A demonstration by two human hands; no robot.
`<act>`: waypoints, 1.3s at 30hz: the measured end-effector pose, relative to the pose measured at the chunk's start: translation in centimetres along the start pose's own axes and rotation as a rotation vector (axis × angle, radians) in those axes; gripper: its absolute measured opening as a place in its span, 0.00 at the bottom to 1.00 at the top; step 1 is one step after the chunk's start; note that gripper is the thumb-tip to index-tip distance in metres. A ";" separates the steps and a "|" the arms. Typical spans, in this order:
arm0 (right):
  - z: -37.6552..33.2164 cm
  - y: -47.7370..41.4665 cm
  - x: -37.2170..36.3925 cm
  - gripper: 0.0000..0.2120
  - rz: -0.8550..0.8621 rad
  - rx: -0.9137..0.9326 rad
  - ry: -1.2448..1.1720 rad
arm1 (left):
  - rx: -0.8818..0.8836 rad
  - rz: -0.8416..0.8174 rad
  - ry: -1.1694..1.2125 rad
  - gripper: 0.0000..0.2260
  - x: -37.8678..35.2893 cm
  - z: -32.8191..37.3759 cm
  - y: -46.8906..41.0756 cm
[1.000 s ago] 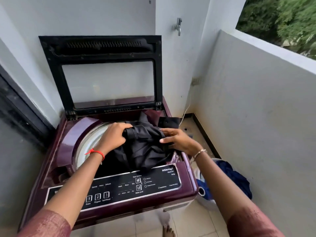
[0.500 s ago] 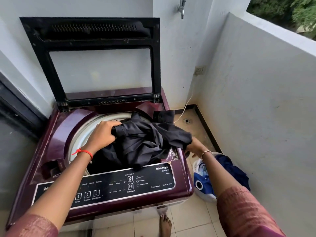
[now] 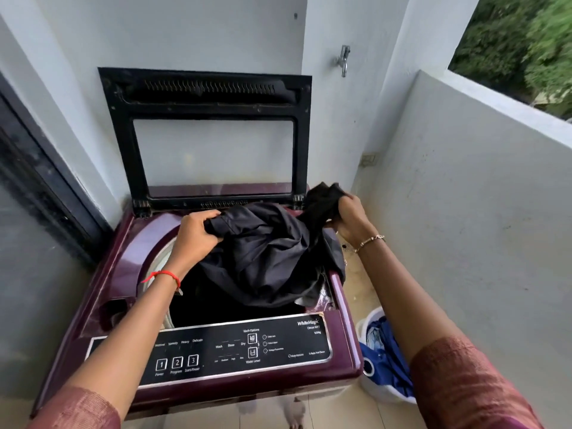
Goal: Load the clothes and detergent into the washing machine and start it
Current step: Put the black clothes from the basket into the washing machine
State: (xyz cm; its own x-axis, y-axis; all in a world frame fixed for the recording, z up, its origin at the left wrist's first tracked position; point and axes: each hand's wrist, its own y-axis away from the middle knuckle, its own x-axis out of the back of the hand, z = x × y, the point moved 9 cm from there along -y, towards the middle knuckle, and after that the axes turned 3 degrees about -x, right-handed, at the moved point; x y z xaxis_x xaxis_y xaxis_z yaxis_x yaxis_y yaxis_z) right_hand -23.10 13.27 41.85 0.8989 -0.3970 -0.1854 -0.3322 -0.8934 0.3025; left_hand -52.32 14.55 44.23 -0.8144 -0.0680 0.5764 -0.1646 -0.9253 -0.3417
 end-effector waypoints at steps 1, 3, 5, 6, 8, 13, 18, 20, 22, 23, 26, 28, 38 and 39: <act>-1.0 0.6 -1.2 0.14 -0.013 -0.006 -0.043 | -0.015 0.034 0.026 0.15 0.9 0.6 -0.3; -2.7 1.6 -3.5 0.13 -0.042 -0.006 -0.093 | -0.056 0.087 0.047 0.14 3.0 1.7 -0.7; -4.4 2.4 -5.3 0.11 -0.089 -0.003 -0.147 | -0.066 0.125 0.062 0.12 4.6 2.3 -1.3; -5.3 2.9 -6.5 0.10 -0.123 0.000 -0.180 | -0.062 0.153 0.078 0.12 5.7 2.4 -1.4; -7.0 4.4 -8.9 0.10 -0.212 0.014 -0.243 | -0.052 0.209 0.118 0.11 7.9 2.6 -1.5; -10.0 7.6 -13.3 0.15 -0.383 0.084 -0.370 | -0.061 0.292 0.187 0.12 11.7 3.7 -1.1; -7.2 6.3 -14.4 0.02 -0.375 0.049 -0.477 | -0.044 0.311 0.189 0.07 12.8 2.5 0.3; -4.9 5.5 -13.7 0.06 -0.281 0.007 -0.451 | -0.017 0.296 0.188 0.04 12.3 1.2 1.0; -2.8 5.1 -13.4 0.13 -0.273 -0.044 -0.418 | 0.003 0.285 0.174 0.05 11.7 -0.1 1.5; -1.9 5.4 -13.4 0.15 -0.289 -0.061 -0.402 | 0.008 0.282 0.166 0.06 11.3 -0.7 1.7; 0.0 6.1 -13.2 0.17 -0.270 -0.099 -0.392 | 0.043 0.261 0.152 0.08 9.5 -2.4 2.2; 1.7 5.3 -12.7 0.19 -0.245 -0.149 -0.397 | 0.079 0.221 0.141 0.10 7.8 -3.9 2.2; 14.8 -4.2 -10.6 0.16 -0.128 -0.323 0.001 | 0.398 -0.164 -0.040 0.16 -3.8 -15.0 2.0; 16.0 -5.4 -10.0 0.17 -0.105 -0.304 0.107 | 0.468 -0.255 -0.069 0.20 -5.4 -16.7 2.2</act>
State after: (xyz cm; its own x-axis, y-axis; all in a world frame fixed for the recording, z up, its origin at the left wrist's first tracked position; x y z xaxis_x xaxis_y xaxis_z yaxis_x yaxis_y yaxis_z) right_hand -34.92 18.70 27.08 0.9539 -0.2675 -0.1361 -0.1504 -0.8184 0.5547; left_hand -57.56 19.14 27.93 -0.7402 0.1704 0.6504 -0.0739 -0.9821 0.1733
